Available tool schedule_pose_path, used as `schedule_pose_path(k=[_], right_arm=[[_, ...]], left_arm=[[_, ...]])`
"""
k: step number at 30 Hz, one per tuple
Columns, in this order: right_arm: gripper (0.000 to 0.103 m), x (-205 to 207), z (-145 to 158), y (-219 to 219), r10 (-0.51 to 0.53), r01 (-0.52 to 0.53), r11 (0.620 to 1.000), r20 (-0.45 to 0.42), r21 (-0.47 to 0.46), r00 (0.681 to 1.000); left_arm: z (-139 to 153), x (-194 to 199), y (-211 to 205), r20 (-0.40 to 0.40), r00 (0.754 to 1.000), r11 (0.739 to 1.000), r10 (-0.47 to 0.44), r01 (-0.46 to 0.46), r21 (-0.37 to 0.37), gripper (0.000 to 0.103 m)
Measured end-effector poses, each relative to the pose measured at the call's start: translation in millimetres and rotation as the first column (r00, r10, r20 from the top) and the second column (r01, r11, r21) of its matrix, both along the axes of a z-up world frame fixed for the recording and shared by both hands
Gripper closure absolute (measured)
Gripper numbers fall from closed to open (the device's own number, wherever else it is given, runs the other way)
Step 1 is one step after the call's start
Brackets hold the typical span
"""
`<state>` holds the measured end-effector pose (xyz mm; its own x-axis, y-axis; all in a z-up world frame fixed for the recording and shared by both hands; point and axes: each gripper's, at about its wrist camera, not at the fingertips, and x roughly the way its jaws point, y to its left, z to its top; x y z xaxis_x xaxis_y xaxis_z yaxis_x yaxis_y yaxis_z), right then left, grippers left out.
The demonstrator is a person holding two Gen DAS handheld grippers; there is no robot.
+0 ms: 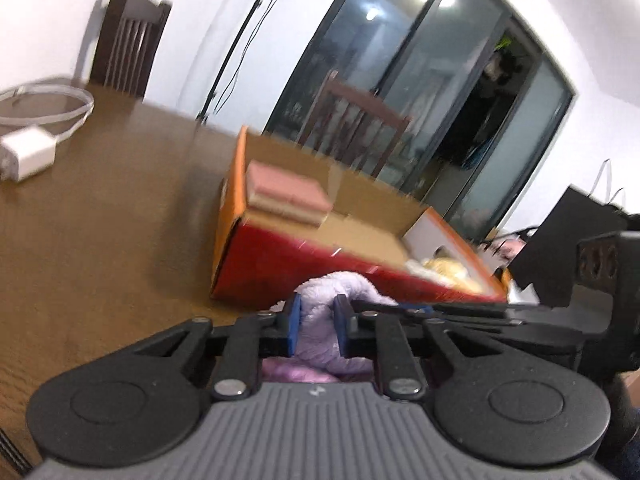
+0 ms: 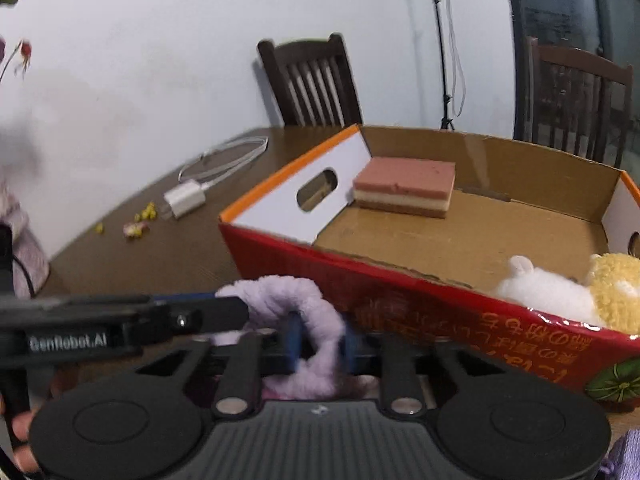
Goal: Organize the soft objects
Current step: 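Close both grippers on the lavender towel roll and lift it, then carry the towel roll into the box and release it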
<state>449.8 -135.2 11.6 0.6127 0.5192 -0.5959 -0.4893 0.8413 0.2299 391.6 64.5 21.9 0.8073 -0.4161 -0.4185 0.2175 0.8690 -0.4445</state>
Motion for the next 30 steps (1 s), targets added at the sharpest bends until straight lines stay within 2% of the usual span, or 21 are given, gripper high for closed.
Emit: schedule_pose_path(k=[2,4,7,9,13,17,19,21,22,24,26,28,30], right_arm=[[0.090,-11,13,-3,-0.012,0.012,1.000,0.057,0.014,0.998],[0.090,-35,34,-7,-0.015,0.012,1.000,0.153,0.020,0.988],[0.090,-80,63,-23,-0.032,0.027,0.999,0.295,0.022,0.955],[0.090,-111,71,-39,-0.042,0.032,0.999,0.320,0.035,0.946],[0.090,-156,52,-70,-0.063,0.055,0.998,0.277,0.034,0.959],[0.090,-181,15,-93,-0.111,0.110,0.994,0.197,0.013,0.974],[0.086,-199,-1,-99,-0.095,0.096,0.995,0.160,0.000,0.983],[0.083,-223,-11,-105,-0.070,0.070,0.998,0.147,0.006,0.987],[0.077,-233,-13,-109,-0.064,0.062,0.998,0.134,0.021,0.989],[0.074,-247,-14,-119,-0.086,0.076,0.994,0.117,0.083,0.989],[0.068,-257,-13,-129,-0.109,0.090,0.982,0.111,0.167,0.988],[0.062,-260,-12,-133,-0.115,0.088,0.973,0.120,0.212,0.986],[0.062,-258,-11,-132,-0.143,0.111,0.965,0.124,0.237,0.982]], left_arm=[[19,-17,-2,0.079,0.997,1.000,-0.003,0.004,-0.006,0.086],[39,-39,-3,0.142,0.990,1.000,-0.007,0.011,-0.021,0.086],[60,-71,-15,0.200,0.979,0.998,-0.038,0.047,-0.040,0.086],[64,-93,-30,0.221,0.974,0.997,-0.060,0.067,-0.024,0.086],[41,-124,-60,0.176,0.979,0.994,-0.106,0.111,-0.016,0.086],[6,-143,-90,0.073,0.989,0.990,-0.126,0.121,0.070,0.086],[-6,-159,-96,0.037,0.993,0.989,-0.116,0.112,0.096,0.084],[-19,-173,-90,-0.016,0.990,0.986,-0.141,0.142,0.088,0.066],[-22,-180,-88,-0.031,0.989,0.986,-0.145,0.147,0.085,0.064],[-23,-193,-79,-0.057,0.990,0.987,-0.132,0.136,0.081,0.056],[-19,-197,-71,-0.079,0.991,0.990,-0.112,0.118,0.073,0.054],[-9,-198,-70,-0.058,0.993,0.992,-0.099,0.103,0.070,0.052],[1,-196,-68,-0.036,0.996,0.995,-0.076,0.079,0.067,0.051]])
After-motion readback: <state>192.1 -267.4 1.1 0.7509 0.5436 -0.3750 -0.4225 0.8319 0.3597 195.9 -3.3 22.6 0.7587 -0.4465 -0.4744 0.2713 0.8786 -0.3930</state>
